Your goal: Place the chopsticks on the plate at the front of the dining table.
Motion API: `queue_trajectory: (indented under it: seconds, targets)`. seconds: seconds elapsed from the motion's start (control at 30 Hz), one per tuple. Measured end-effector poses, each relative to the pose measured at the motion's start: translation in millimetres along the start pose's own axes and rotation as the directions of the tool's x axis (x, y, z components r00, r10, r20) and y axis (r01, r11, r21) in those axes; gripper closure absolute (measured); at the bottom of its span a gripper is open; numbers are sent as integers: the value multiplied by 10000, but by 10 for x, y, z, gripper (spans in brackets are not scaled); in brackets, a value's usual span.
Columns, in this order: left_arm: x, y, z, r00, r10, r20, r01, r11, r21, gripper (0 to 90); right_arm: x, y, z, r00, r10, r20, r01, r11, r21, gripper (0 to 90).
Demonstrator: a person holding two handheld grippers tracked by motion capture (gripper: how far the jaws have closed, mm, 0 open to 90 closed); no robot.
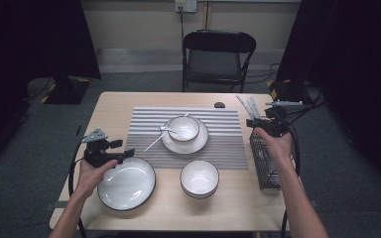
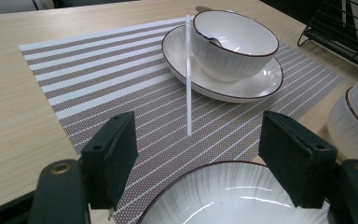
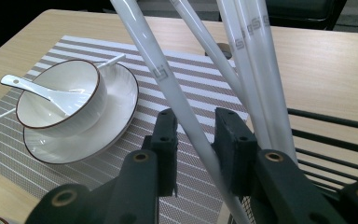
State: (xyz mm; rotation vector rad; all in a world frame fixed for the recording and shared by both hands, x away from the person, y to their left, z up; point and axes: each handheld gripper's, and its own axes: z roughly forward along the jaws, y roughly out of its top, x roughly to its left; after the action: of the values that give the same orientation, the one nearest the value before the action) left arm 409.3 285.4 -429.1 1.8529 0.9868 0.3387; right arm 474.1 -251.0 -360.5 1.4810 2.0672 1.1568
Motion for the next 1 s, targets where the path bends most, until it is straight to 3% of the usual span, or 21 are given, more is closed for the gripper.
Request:
queue_trajectory:
  seconds: [0.2,0.57,0.77,1.0]
  targets:
    - [-7,2,5,10000,-1,-2,1,10000,12,279,-14,-31,-14,9999,80,106,-81,9999,83,682]
    - [-16,4,15,10000,19,45,-19,10000,46,281,-29,-68,-25,9994,51,340,-56,9999,137,740]
    - [-19,3,22,10000,-13,70,13,9999,113,281,-10,-46,-80,9991,-75,408,88,9994,-325,775]
    - [-8,-11,30,9999,-39,112,38,9999,128,293,-46,-51,-158,9989,170,433,-126,9949,-996,805]
